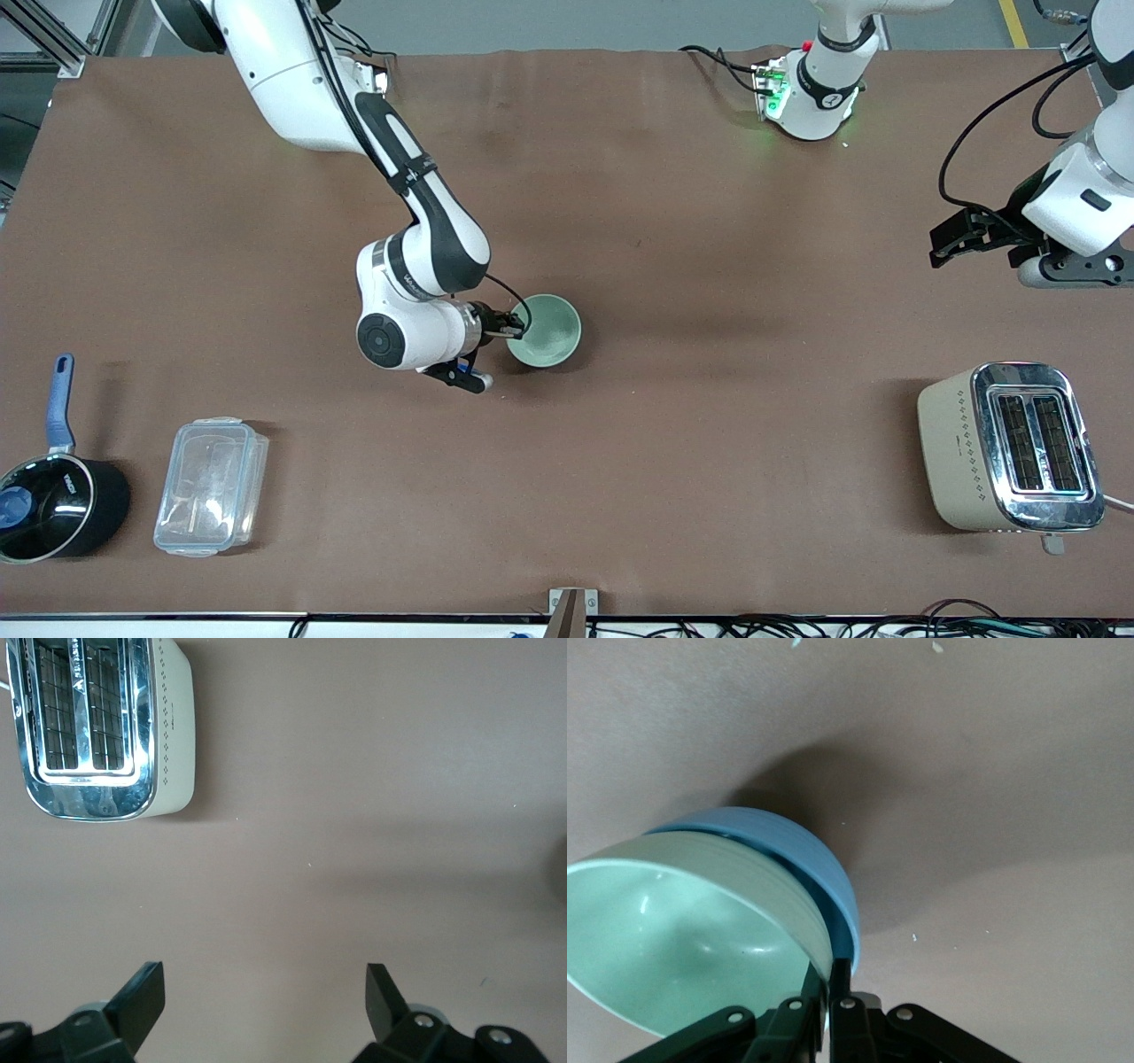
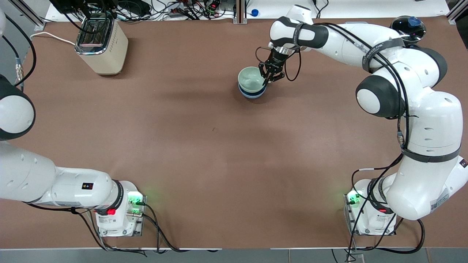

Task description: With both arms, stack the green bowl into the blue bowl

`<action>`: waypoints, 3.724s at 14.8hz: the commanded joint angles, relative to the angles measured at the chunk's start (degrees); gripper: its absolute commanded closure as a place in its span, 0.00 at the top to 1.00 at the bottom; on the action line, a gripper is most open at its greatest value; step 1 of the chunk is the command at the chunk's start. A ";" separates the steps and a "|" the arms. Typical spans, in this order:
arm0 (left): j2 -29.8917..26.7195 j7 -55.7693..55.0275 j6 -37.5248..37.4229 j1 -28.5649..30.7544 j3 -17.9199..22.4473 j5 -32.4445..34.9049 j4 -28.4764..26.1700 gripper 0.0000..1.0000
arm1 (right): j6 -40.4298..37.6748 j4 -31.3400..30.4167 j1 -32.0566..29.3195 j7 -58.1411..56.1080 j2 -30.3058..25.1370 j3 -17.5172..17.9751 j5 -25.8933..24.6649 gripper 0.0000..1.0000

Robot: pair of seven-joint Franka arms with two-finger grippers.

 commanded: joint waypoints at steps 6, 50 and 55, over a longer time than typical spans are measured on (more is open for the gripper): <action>-0.40 0.06 0.25 0.51 0.18 -0.10 0.70 1.00 | -0.25 -0.18 -0.33 -0.38 -0.01 -0.51 1.12 0.38; -2.07 -1.26 1.05 0.42 0.18 0.08 1.85 1.00 | -21.80 -9.76 -30.48 -24.47 -44.22 -11.24 -37.72 1.00; -1.81 -1.34 1.05 0.42 0.18 0.08 1.94 1.00 | -21.26 -4.50 -30.12 -27.61 -43.61 -10.97 -37.73 1.00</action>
